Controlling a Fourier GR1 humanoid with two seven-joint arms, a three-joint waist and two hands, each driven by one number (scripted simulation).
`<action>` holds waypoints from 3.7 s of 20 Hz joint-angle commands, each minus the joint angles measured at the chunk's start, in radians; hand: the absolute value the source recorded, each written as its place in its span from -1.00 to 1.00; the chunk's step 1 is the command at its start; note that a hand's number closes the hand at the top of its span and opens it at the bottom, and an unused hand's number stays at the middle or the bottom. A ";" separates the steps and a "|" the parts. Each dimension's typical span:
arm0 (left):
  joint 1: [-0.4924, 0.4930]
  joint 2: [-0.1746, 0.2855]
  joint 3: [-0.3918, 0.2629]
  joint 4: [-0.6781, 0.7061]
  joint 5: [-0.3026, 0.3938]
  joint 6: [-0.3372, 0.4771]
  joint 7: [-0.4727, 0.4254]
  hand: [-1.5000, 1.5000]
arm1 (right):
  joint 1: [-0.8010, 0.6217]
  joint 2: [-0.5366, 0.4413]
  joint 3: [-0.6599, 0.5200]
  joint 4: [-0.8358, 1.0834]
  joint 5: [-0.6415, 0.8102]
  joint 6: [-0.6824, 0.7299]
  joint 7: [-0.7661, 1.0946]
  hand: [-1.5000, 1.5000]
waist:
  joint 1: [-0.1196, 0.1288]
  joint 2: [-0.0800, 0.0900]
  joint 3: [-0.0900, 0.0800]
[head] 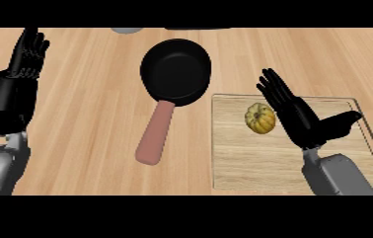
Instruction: Pick the squash from the tray and place it in the pot
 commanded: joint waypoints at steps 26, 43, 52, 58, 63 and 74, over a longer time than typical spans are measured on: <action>0.110 -0.204 -0.115 -0.008 0.132 0.033 0.367 0.00 | -0.809 -0.225 0.505 -0.232 0.650 0.622 0.990 -1.00 | 0.036 0.004 -0.020; 0.178 -0.247 -0.160 -0.090 0.104 0.045 0.375 0.00 | -0.911 0.000 0.556 0.157 0.548 0.717 1.319 -1.00 | 0.025 0.009 -0.018; 0.120 -0.268 -0.146 -0.068 0.081 0.084 0.424 0.00 | -0.858 -0.045 0.627 0.171 0.582 0.774 1.302 -1.00 | 0.007 0.008 -0.017; 0.155 -0.259 -0.133 -0.083 0.091 0.045 0.400 0.00 | -0.768 -0.002 0.599 0.065 0.629 0.697 1.387 -1.00 | 0.006 0.008 -0.016; 0.134 -0.289 -0.152 -0.086 0.048 0.080 0.424 0.00 | -0.738 0.021 0.575 0.071 0.696 0.695 1.352 -1.00 | 0.012 0.012 -0.016; 0.127 -0.249 -0.089 -0.050 0.087 0.006 0.388 0.00 | -0.711 0.074 0.595 0.239 0.851 0.668 1.338 -1.00 | 0.019 0.015 -0.016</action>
